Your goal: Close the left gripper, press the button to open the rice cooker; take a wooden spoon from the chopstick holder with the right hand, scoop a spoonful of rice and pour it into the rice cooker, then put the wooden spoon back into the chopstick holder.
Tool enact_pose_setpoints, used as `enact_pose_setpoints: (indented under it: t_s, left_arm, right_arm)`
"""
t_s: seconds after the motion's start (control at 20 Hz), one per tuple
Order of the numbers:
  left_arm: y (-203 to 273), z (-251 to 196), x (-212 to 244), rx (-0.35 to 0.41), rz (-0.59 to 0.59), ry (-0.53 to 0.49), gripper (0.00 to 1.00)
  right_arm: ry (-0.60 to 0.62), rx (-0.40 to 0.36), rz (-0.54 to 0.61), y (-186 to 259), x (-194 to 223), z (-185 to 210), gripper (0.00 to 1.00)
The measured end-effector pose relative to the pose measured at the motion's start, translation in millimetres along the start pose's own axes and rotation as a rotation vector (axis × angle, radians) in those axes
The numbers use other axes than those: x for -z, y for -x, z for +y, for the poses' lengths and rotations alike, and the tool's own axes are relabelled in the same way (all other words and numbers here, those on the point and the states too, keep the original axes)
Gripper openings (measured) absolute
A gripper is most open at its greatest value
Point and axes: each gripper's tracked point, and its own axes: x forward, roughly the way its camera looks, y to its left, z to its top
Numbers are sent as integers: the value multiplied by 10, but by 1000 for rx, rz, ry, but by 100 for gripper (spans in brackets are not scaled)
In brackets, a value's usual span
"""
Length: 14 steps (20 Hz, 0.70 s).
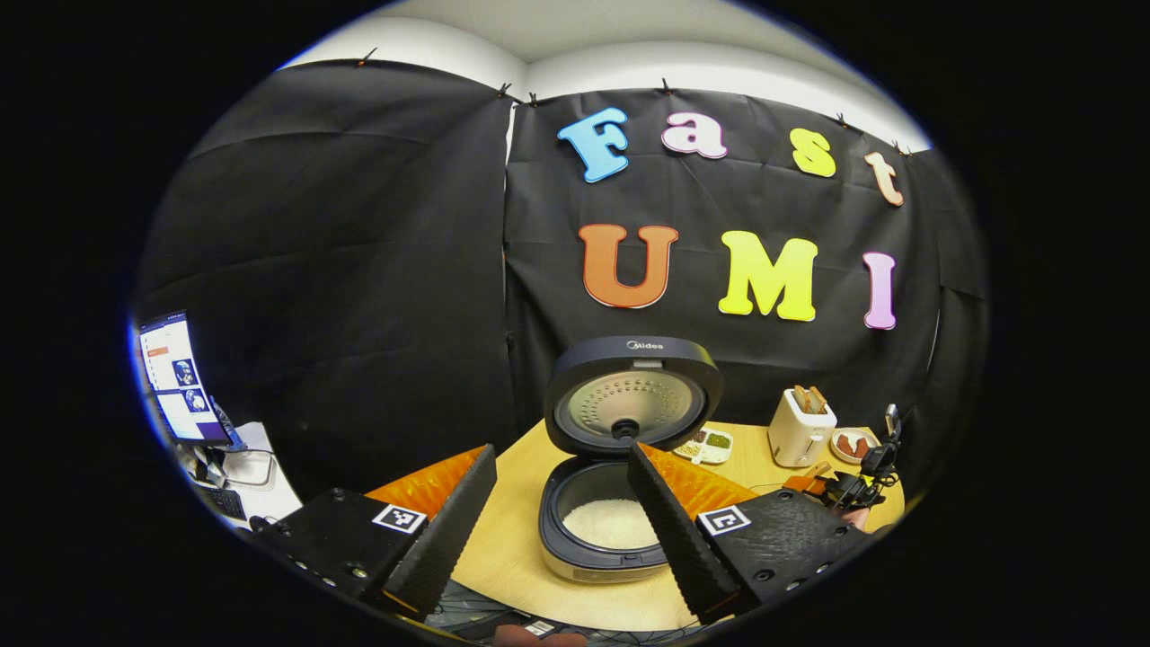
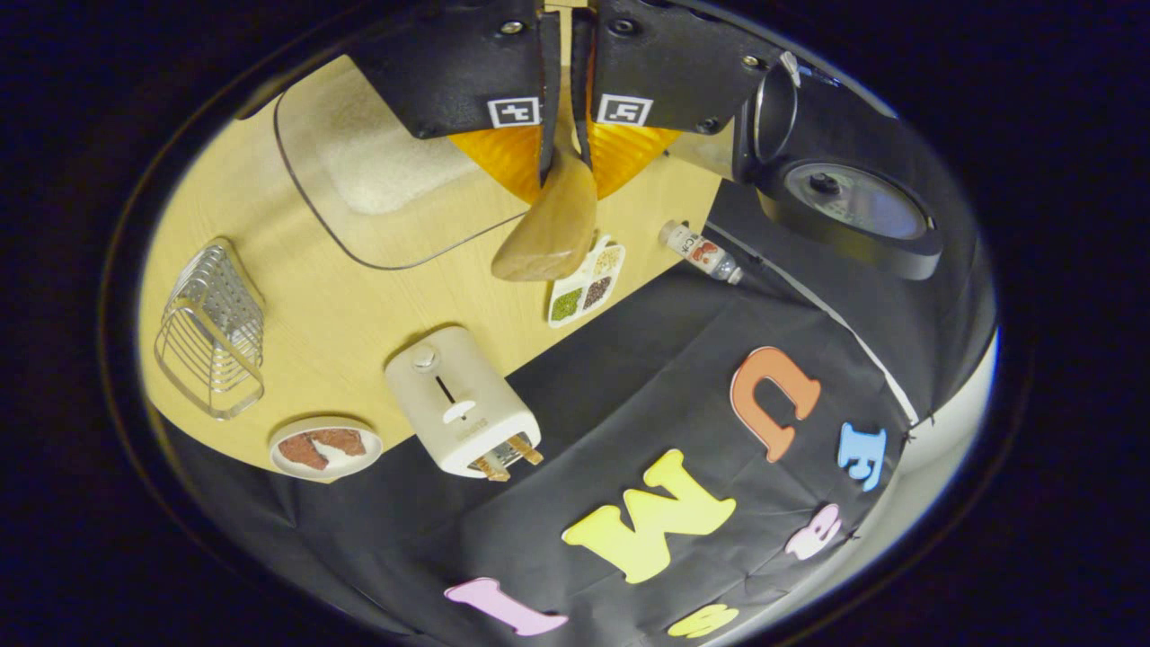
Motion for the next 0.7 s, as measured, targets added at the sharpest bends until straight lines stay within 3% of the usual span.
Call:
enact_pose_setpoints:
  t_s: [0.45,0.65,0.7]
  left_arm:
    - [96,-437,-104,56,-17,6,95]
    - [150,-557,-206,69,-44,32,95]
    - [156,-560,-195,68,-46,33,95]
  right_arm:
    - [-181,-22,-74,514,-554,-193,10]
    - [-232,-60,-111,812,-867,-32,10]
    - [-223,-71,-119,880,-933,63,6]
